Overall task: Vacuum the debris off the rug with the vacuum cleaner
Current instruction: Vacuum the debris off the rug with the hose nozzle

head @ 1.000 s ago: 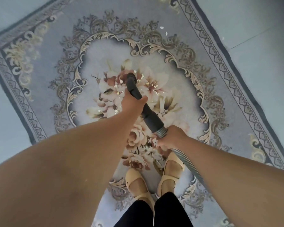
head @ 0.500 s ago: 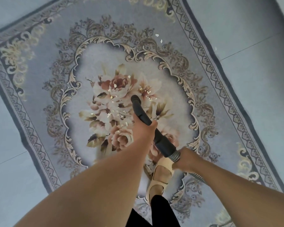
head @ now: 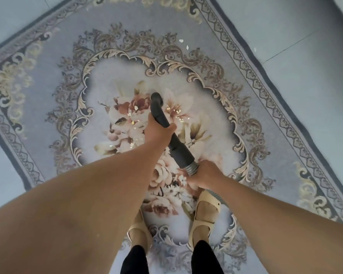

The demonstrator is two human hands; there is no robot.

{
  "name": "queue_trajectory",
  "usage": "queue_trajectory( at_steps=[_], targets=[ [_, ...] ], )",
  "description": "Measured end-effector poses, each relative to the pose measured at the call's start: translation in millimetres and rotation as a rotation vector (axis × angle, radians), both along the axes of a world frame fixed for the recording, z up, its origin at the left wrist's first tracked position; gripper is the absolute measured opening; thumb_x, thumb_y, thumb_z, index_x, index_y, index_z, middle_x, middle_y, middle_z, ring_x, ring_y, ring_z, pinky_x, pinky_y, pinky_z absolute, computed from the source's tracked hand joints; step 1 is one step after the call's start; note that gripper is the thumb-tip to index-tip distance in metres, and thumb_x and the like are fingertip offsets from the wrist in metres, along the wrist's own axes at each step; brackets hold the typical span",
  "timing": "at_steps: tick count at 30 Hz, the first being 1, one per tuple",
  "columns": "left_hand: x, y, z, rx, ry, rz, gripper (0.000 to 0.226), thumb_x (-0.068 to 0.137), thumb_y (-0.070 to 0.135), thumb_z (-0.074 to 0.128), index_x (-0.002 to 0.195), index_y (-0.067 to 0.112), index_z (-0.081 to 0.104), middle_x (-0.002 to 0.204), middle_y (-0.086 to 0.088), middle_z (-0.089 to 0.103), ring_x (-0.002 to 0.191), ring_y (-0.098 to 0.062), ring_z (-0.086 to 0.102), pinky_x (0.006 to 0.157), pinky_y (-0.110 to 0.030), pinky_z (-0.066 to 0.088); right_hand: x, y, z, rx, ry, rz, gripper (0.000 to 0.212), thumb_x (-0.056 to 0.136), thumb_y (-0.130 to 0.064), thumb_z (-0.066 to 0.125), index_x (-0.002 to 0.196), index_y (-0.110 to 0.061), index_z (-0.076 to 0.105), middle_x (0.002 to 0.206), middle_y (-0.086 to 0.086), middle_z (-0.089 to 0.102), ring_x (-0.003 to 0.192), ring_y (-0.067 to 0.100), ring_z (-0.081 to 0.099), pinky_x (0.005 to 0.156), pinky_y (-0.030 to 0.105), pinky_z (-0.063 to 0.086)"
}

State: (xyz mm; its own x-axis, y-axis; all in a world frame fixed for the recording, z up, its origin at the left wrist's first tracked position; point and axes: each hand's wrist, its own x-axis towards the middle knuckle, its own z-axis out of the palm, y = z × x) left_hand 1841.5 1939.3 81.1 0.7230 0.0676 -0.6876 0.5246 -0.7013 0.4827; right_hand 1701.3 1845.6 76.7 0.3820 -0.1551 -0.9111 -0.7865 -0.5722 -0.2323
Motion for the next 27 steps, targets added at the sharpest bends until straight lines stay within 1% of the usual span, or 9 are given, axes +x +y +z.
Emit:
queue_trajectory(
  at_steps=[3, 6, 9, 11, 14, 17, 22, 24, 27],
  targets=[
    [-37, -1, 5, -0.032, 0.053, 0.04, 0.07, 0.081, 0.03, 0.068, 0.142, 0.022, 0.034, 0.112, 0.001, 0.061, 0.079, -0.017, 0.057, 0.05, -0.018, 0.042, -31, -7, 12, 0.031, 0.053, 0.055, 0.048, 0.076, -0.034, 0.071, 0.111, -0.007, 0.05, 0.087, 0.004, 0.067, 0.075, 0.019, 0.063, 0.061, 0.023, 0.048],
    [-58, -6, 9, -0.031, 0.096, 0.051, 0.074, 0.082, 0.03, 0.068, 0.145, 0.021, 0.031, 0.116, -0.004, 0.063, 0.08, -0.018, 0.056, 0.044, -0.017, 0.038, -49, -14, 30, 0.04, 0.076, 0.074, 0.022, 0.077, -0.029, 0.07, 0.092, -0.016, 0.058, 0.065, -0.006, 0.056, 0.061, 0.013, 0.055, 0.047, 0.017, 0.035],
    [-72, -10, 12, -0.034, 0.127, 0.01, 0.078, 0.083, 0.031, 0.068, 0.148, 0.023, 0.026, 0.115, -0.004, 0.063, 0.079, -0.018, 0.057, 0.043, -0.017, 0.039, -62, -15, 48, 0.029, 0.06, 0.112, 0.02, 0.082, -0.026, 0.067, 0.092, -0.023, 0.049, 0.074, -0.008, 0.053, 0.078, 0.02, 0.061, 0.047, 0.013, 0.032],
    [-76, -10, 13, -0.027, 0.125, -0.004, 0.079, 0.082, 0.032, 0.068, 0.148, 0.024, 0.026, 0.114, -0.004, 0.063, 0.08, -0.019, 0.059, 0.046, -0.019, 0.042, -68, -13, 51, 0.015, 0.045, 0.095, 0.026, 0.082, -0.026, 0.067, 0.103, -0.018, 0.055, 0.081, -0.006, 0.053, 0.089, 0.023, 0.065, 0.052, 0.015, 0.033],
    [-67, -10, 12, -0.032, 0.104, -0.003, 0.077, 0.082, 0.031, 0.068, 0.147, 0.024, 0.028, 0.111, -0.002, 0.062, 0.08, -0.018, 0.057, 0.045, -0.018, 0.04, -65, -9, 36, -0.009, 0.044, 0.004, 0.039, 0.077, -0.032, 0.07, 0.112, -0.016, 0.063, 0.073, -0.008, 0.057, 0.071, 0.018, 0.06, 0.052, 0.017, 0.039],
    [-39, -10, 9, -0.021, 0.044, -0.018, 0.073, 0.082, 0.03, 0.067, 0.145, 0.022, 0.032, 0.117, -0.003, 0.061, 0.082, -0.017, 0.055, 0.045, -0.015, 0.037, -42, -8, 17, -0.041, -0.001, -0.037, 0.048, 0.074, -0.041, 0.073, 0.111, -0.015, 0.058, 0.084, -0.002, 0.062, 0.076, 0.019, 0.062, 0.064, 0.025, 0.051],
    [-5, -15, 7, 0.02, 0.014, -0.033, 0.067, 0.076, 0.031, 0.069, 0.137, 0.019, 0.043, 0.115, -0.005, 0.064, 0.094, -0.025, 0.065, 0.072, -0.036, 0.06, -12, -10, 3, -0.001, -0.005, -0.002, 0.034, 0.071, -0.028, 0.071, 0.101, -0.013, 0.064, 0.086, 0.003, 0.068, 0.082, 0.022, 0.067, 0.078, 0.033, 0.058],
    [-12, -19, 8, 0.015, 0.014, -0.035, 0.069, 0.077, 0.031, 0.069, 0.138, 0.019, 0.04, 0.114, -0.004, 0.063, 0.088, -0.023, 0.063, 0.06, -0.031, 0.057, -18, -11, 4, -0.003, 0.004, -0.01, 0.041, 0.071, -0.031, 0.071, 0.107, -0.012, 0.063, 0.089, 0.003, 0.067, 0.085, 0.022, 0.067, 0.079, 0.032, 0.057],
    [-40, -26, 10, -0.017, 0.024, -0.054, 0.068, 0.08, 0.029, 0.068, 0.139, 0.02, 0.036, 0.111, -0.004, 0.062, 0.078, -0.019, 0.058, 0.046, -0.021, 0.042, -45, -18, 10, -0.019, -0.019, -0.018, 0.062, 0.075, -0.044, 0.069, 0.123, -0.008, 0.051, 0.083, -0.004, 0.058, 0.076, 0.015, 0.06, 0.065, 0.024, 0.049]
  ],
)
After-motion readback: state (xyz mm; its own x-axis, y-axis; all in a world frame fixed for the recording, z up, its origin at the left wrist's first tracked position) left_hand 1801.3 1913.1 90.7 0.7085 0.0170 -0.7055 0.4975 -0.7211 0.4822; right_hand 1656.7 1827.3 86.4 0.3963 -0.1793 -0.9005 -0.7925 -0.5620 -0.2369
